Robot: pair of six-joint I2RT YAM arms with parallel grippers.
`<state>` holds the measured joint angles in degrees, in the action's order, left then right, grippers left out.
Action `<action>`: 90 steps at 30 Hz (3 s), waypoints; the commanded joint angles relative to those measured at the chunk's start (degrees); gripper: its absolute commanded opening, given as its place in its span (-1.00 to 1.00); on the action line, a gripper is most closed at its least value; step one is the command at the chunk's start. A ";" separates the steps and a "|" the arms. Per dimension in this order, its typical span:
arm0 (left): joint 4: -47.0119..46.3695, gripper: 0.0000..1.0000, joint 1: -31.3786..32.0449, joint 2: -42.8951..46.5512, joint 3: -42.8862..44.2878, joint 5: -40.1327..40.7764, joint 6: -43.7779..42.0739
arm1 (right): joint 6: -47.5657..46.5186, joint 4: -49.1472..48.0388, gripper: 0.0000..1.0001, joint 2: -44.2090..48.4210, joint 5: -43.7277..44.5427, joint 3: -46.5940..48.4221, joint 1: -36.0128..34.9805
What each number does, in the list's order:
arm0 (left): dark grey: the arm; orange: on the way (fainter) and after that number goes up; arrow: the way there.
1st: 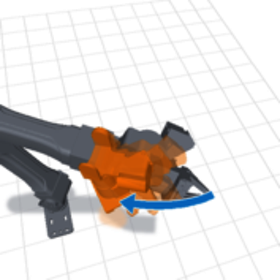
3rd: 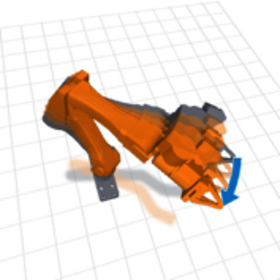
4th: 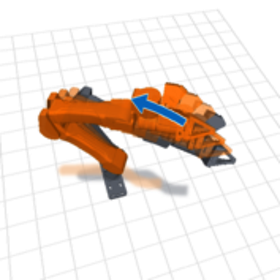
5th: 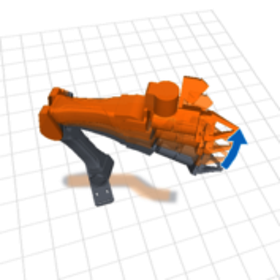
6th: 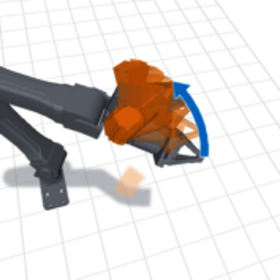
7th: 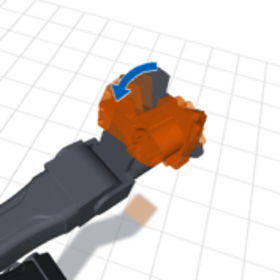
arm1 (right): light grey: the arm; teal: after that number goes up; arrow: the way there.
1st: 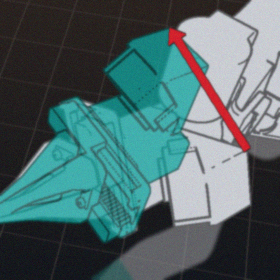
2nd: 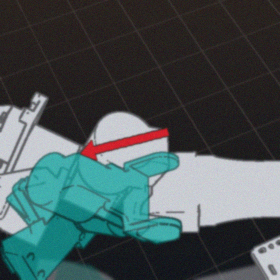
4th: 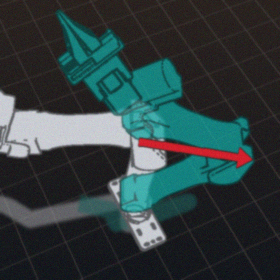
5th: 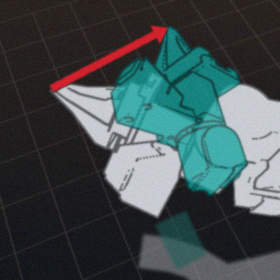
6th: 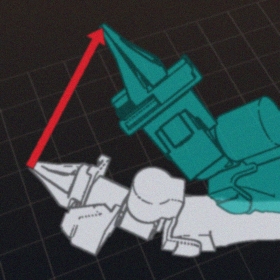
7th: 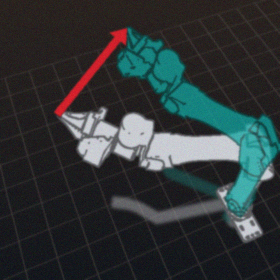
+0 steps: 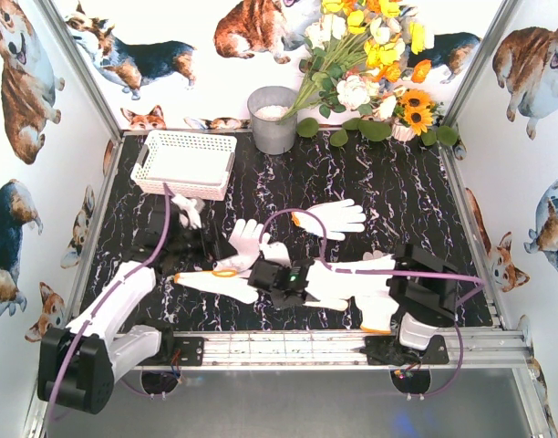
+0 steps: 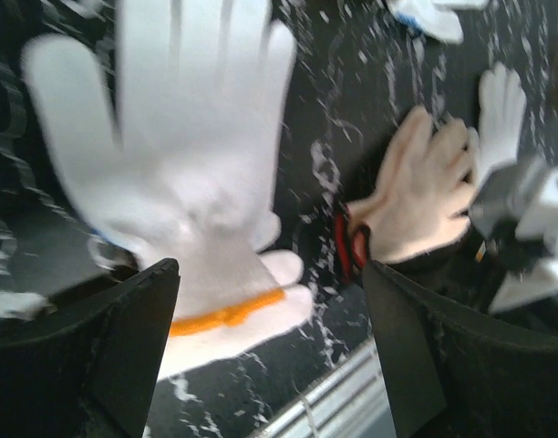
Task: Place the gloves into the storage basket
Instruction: Pick up the glove from the center of the board.
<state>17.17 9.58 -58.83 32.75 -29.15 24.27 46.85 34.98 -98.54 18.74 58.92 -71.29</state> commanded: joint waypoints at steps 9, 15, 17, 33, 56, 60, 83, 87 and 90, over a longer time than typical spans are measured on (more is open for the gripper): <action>-18.02 0.44 20.52 -1.85 -9.54 1.72 20.60 | 4.77 -24.39 -1.00 4.79 -10.04 -15.79 4.68; -22.97 0.34 22.94 -7.95 -9.61 2.38 21.43 | 6.65 -29.78 -1.00 6.60 -12.11 -20.54 6.39; -24.76 0.25 23.30 -10.37 -9.38 1.99 21.60 | 6.76 -30.59 -1.00 6.61 -12.62 -21.12 6.71; -28.02 -0.21 25.68 -22.33 -4.91 2.52 16.46 | 6.76 -32.38 -1.00 6.61 -13.40 -21.83 7.53; -24.48 -0.26 28.68 -29.61 -2.11 0.61 13.95 | 5.89 -34.18 -1.00 6.06 -13.84 -22.65 8.05; -20.20 -0.26 29.34 -28.54 -1.23 3.21 11.26 | 4.27 -33.26 -0.94 7.65 -16.53 -21.38 8.21; -8.06 0.23 26.40 -10.26 3.07 13.46 6.72 | -28.50 -8.22 0.00 25.36 -19.97 -8.54 17.13; -7.65 0.31 24.97 -8.26 2.22 13.56 6.89 | -34.86 -7.26 -0.01 18.80 -21.18 -4.34 17.41; -7.50 0.33 24.56 -8.15 1.59 13.03 7.15 | -37.84 -3.76 -0.02 12.57 -19.54 -0.32 17.44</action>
<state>8.86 34.92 -67.53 34.61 -16.53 31.90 17.06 28.56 -80.62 -1.21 53.01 -53.89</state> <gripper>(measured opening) 0.659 0.491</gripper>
